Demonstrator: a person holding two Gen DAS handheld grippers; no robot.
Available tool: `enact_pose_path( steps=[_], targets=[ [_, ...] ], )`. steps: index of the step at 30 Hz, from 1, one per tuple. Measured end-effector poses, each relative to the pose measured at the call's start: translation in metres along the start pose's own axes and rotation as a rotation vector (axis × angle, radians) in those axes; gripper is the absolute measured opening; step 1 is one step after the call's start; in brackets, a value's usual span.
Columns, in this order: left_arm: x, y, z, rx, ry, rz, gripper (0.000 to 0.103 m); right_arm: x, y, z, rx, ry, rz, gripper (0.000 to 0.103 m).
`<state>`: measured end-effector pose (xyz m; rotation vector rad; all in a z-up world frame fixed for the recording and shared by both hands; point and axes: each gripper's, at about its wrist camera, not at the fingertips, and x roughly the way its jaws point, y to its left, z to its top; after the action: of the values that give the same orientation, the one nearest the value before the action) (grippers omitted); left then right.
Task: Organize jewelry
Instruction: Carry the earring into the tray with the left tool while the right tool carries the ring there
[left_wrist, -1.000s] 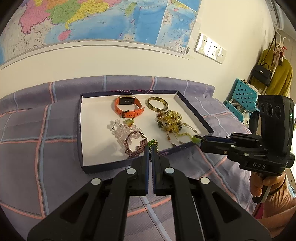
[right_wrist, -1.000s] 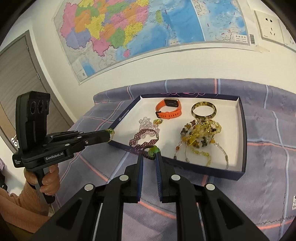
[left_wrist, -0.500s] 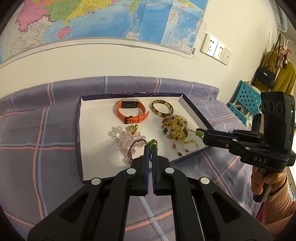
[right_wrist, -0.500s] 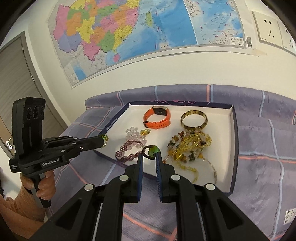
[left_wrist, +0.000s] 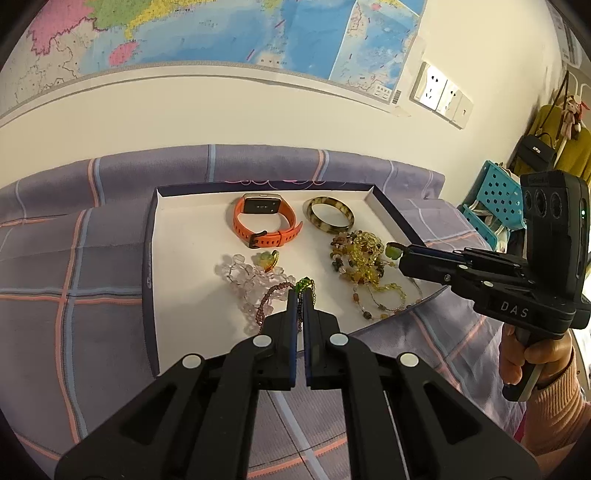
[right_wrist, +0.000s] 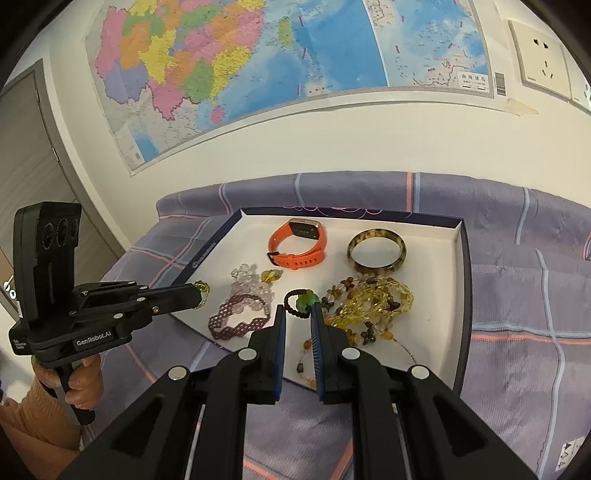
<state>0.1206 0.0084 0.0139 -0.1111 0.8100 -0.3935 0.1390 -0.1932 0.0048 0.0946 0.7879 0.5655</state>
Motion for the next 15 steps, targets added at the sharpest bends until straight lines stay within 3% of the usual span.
enact_pose_path(
  steps=[15],
  targets=[
    [0.020, -0.002, 0.006, 0.006, 0.034, 0.016, 0.003, 0.015, -0.008, 0.006, 0.002, 0.019, -0.020, 0.012]
  ],
)
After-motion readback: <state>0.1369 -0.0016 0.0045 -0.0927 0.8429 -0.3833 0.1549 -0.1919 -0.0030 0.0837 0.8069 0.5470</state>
